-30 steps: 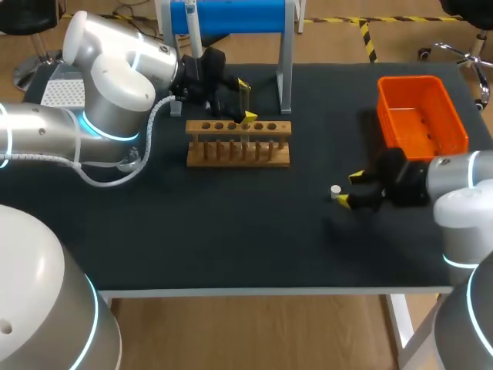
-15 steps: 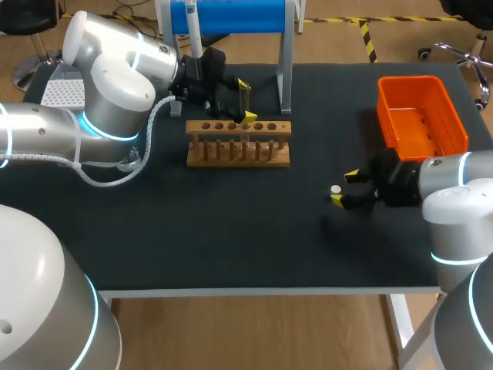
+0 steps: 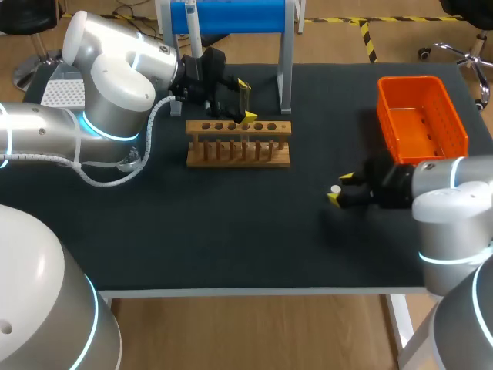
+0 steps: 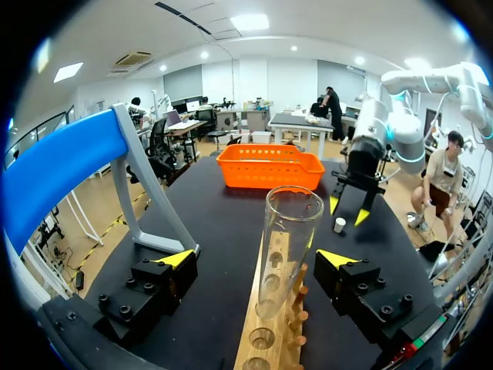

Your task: Invert the test tube, pick up the pipette, mount the tip to pipette, aspirate from beaker and dispense into the tube, eject the tip, return the pipette, and cap with the stopper.

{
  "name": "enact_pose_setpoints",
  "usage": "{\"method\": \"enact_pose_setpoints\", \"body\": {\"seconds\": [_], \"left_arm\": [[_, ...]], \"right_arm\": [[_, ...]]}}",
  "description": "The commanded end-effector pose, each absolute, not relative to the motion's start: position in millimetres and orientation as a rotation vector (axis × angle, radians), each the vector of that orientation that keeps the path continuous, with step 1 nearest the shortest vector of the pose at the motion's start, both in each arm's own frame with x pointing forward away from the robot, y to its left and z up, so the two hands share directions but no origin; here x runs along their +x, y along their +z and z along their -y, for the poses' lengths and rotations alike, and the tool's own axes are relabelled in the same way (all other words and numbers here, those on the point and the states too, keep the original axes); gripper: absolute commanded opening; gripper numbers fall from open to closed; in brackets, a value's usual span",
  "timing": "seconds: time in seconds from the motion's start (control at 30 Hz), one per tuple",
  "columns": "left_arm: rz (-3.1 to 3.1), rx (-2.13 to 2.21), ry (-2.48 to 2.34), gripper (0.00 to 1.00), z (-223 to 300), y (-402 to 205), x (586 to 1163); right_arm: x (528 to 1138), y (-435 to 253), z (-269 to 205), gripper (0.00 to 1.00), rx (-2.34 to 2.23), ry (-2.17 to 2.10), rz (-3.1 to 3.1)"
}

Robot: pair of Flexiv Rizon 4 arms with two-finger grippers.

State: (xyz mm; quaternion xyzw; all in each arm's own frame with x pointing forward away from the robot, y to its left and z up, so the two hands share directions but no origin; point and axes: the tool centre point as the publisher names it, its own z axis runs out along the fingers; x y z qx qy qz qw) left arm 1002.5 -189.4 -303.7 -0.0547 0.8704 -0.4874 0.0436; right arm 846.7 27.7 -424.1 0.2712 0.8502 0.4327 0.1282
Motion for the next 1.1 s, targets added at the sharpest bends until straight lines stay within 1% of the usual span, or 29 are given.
{"method": "enact_pose_setpoints", "body": {"seconds": [0.03, 0.07, 0.17, 0.33, 0.47, 0.57, 0.7, 1.1], "left_arm": [[-2.662, -0.164, -1.494, 1.00, 188.9, -304.3, 1003.4], [-2.662, -0.164, -1.494, 1.00, 188.9, -304.3, 1003.4], [-2.662, -0.164, -1.494, 1.00, 188.9, -304.3, 1003.4], [-2.662, -0.164, -1.494, 1.00, 188.9, -304.3, 1003.4], [-2.662, -0.164, -1.494, 1.00, 188.9, -304.3, 1003.4], [-2.662, -0.164, -1.494, 1.00, 188.9, -304.3, 1003.4], [-2.662, -0.164, -1.494, 1.00, 188.9, -304.3, 1003.4], [-2.662, -0.164, -1.494, 1.00, 188.9, -304.3, 1003.4]], "right_arm": [[849.3, -429.1, -31.7, 0.60, 0.794, 1.258, -2.467], [849.6, -429.3, -31.9, 0.59, 0.795, 1.259, -2.466], [850.3, -429.4, -32.1, 0.61, 0.800, 1.261, -2.462], [851.4, -429.8, -32.0, 0.57, 0.802, 1.262, -2.453], [851.9, -430.0, -31.9, 0.56, 0.794, 1.255, -2.438], [852.1, -430.1, -31.9, 0.52, 0.788, 1.253, -2.434], [850.9, -430.6, -32.0, 0.50, 0.783, 1.250, -2.430], [850.4, -431.8, -32.5, 0.49, 0.782, 1.239, -2.425]]}}
